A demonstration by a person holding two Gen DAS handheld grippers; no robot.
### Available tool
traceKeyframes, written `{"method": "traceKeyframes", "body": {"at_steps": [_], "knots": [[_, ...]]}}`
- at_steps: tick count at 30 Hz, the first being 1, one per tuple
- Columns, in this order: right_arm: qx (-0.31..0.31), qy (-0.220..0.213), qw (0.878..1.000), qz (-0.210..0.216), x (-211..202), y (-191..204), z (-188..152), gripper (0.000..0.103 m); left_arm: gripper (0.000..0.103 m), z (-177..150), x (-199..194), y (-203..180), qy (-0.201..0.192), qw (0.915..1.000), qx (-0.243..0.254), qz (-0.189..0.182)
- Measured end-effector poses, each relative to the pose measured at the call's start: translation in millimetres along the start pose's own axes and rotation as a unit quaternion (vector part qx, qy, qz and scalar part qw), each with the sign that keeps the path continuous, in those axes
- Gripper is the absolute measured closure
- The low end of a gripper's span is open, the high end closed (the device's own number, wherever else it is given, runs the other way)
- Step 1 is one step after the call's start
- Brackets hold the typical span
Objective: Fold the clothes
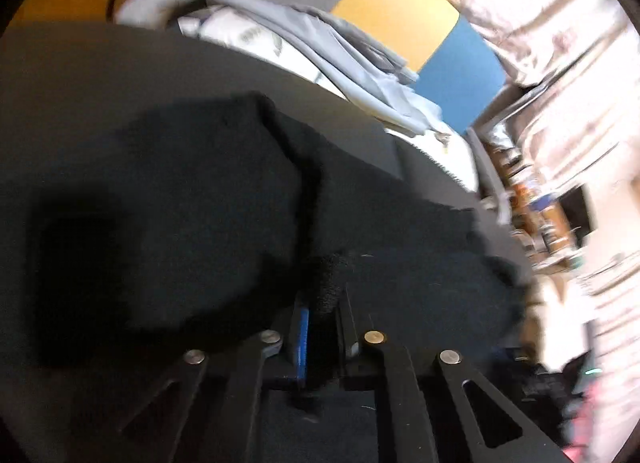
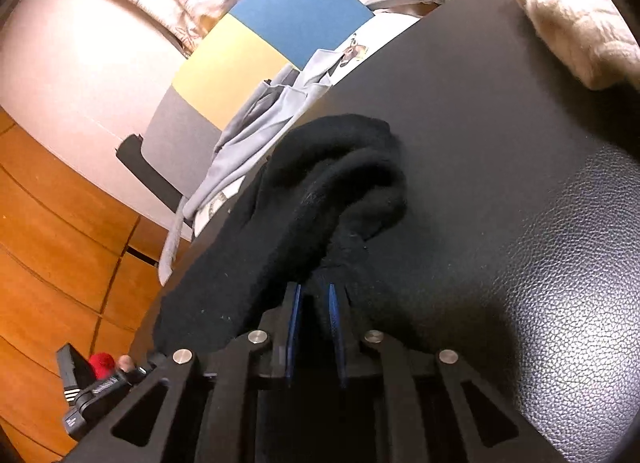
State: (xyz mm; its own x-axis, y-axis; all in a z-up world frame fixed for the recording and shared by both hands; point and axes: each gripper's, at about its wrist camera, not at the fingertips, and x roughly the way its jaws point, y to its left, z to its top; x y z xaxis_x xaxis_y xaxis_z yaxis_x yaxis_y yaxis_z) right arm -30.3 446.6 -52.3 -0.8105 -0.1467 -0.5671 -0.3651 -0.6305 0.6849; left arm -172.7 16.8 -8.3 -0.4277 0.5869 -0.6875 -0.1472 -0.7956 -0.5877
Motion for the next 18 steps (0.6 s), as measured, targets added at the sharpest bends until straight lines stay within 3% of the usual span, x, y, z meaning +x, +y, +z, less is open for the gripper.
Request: {"method": "traceKeyframes", "body": {"at_steps": [5,8,14,18], "knots": [[-0.024,0.001,1.0,-0.009,-3,6,10,0.093,0.094,25,-36,-10,-0.035,0.9956,-0.03,-0.081],[-0.021,0.007,1.0,-0.011,4,9,18,0.093,0.094,43,-50,-22,-0.05,0.9929,-0.031,-0.104],[-0.038,0.003,0.999,-0.019,16,24,33,0.093,0.094,61,-48,-30,-0.047,0.9955,-0.014,-0.081],[-0.037,-0.036,0.995,-0.088,11,18,41,0.093,0.094,50,-38,-10,-0.04,0.9969,-0.038,-0.057]]}}
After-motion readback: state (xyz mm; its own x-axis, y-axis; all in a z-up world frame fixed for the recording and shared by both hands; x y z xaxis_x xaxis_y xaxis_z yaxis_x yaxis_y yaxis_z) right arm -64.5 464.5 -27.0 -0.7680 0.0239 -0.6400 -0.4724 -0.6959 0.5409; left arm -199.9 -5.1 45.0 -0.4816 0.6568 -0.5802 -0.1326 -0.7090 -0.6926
